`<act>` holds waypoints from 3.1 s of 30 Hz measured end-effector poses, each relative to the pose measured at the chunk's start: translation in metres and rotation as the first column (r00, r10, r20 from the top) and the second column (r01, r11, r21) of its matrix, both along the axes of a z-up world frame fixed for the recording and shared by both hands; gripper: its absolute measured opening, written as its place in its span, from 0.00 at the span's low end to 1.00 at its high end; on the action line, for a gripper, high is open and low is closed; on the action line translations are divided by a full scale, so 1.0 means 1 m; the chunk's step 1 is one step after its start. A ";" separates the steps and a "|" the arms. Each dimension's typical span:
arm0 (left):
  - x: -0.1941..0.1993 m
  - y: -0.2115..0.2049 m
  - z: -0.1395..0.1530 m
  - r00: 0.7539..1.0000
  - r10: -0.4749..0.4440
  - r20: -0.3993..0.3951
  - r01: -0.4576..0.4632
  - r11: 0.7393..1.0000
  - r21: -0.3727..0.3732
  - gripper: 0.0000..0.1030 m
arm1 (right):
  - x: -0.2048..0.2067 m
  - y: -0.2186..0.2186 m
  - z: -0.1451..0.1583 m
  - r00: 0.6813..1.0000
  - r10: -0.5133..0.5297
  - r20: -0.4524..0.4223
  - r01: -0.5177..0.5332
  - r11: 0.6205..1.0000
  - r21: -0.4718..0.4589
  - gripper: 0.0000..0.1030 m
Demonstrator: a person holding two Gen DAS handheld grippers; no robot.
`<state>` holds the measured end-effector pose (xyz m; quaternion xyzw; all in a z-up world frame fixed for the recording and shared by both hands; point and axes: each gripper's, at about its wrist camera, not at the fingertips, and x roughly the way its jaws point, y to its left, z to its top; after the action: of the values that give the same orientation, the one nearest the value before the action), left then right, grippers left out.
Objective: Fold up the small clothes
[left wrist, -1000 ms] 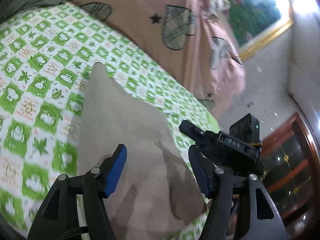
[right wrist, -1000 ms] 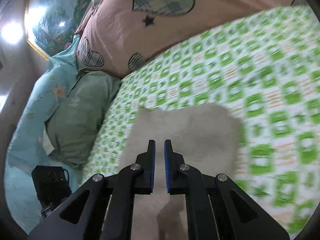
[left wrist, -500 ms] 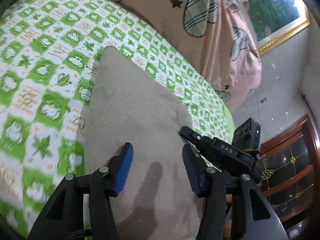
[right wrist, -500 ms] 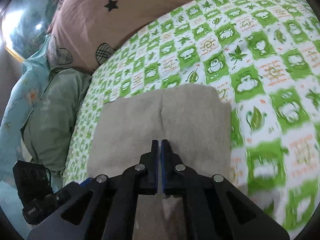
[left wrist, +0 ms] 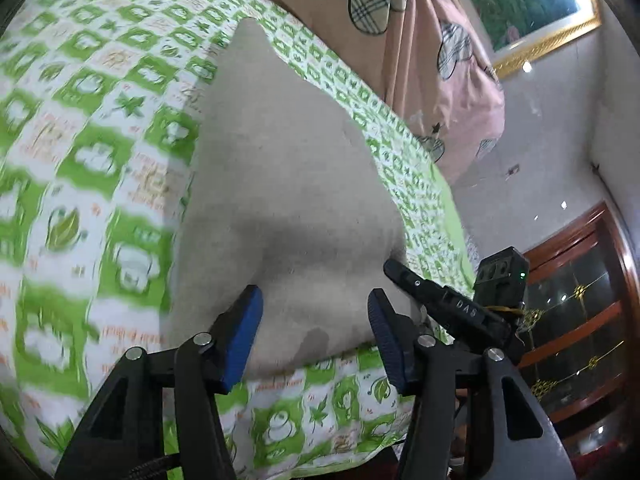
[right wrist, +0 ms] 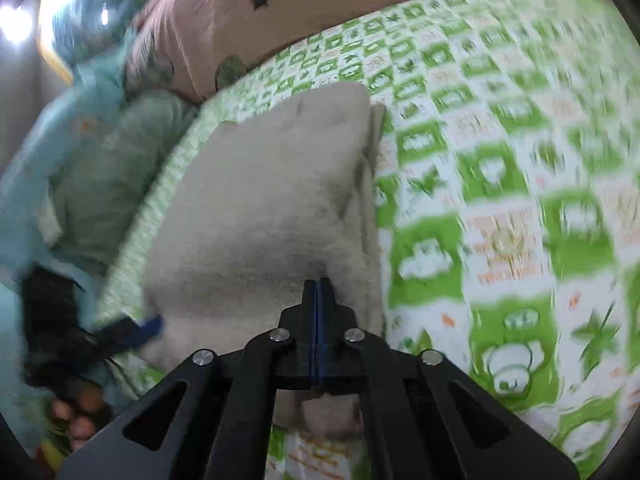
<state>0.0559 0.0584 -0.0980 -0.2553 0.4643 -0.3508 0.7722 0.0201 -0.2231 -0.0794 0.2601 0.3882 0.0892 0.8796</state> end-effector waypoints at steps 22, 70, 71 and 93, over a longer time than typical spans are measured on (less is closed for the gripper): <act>-0.054 -0.018 0.022 0.987 0.077 0.143 -0.119 0.942 0.314 0.69 | -0.045 0.018 0.013 0.998 0.043 0.039 -0.034 0.980 -0.197 0.03; -0.118 -0.007 0.082 0.915 0.092 0.393 -0.345 0.684 0.643 0.83 | -0.121 0.046 0.062 0.985 0.163 0.063 -0.136 0.941 -0.310 0.90; -0.117 -0.007 0.081 0.919 0.088 0.383 -0.334 0.691 0.641 0.83 | -0.121 0.048 0.062 0.983 0.171 0.063 -0.143 0.938 -0.314 0.92; -0.101 -0.010 0.100 0.907 0.169 0.385 -0.385 0.701 0.601 0.83 | -0.108 0.036 0.062 0.989 0.134 0.062 -0.114 0.957 -0.266 0.94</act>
<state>-0.0452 0.0484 0.0023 0.0251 0.3905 -0.0751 0.9172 -0.0875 -0.1876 -0.0173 0.1132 0.3770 0.1025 0.9135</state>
